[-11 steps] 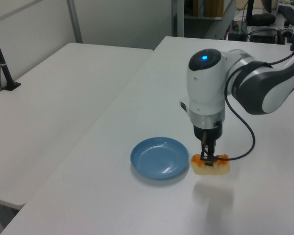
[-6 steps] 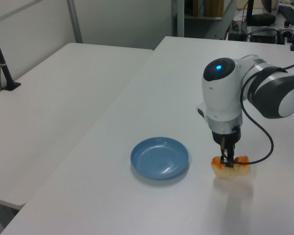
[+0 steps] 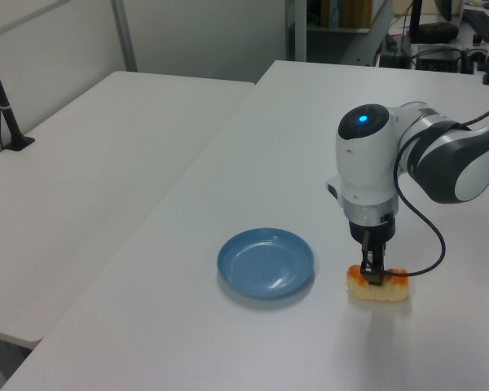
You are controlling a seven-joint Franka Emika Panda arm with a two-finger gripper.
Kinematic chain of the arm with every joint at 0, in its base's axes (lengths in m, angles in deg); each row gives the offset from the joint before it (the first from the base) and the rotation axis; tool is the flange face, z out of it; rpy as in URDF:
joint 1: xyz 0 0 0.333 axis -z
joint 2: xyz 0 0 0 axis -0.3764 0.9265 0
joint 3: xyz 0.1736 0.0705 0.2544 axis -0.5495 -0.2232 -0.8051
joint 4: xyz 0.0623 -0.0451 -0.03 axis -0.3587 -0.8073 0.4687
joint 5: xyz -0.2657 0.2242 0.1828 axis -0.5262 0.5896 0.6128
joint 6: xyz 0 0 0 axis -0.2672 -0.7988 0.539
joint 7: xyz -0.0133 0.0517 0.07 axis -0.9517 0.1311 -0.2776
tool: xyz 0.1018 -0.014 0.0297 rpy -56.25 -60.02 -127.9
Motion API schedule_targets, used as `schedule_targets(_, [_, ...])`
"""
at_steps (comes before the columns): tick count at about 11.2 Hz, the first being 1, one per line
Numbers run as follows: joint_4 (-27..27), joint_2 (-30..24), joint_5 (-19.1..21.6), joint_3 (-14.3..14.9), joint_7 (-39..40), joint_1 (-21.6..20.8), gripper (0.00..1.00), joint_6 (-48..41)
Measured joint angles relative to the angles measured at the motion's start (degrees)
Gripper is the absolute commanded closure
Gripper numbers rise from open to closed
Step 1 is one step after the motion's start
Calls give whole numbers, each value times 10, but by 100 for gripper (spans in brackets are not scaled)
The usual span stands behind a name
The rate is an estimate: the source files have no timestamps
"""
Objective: Put the bread on the table
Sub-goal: 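Lift the bread roll off the plate and carry it beside the plate, then open the gripper to release the bread roll on the table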
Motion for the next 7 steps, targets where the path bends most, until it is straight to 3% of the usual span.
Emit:
schedule_targets(5, [23,-9,0,0,0,10,0,-59])
schedule_targets(7, [43,-30,1,1,20,43,0,-97])
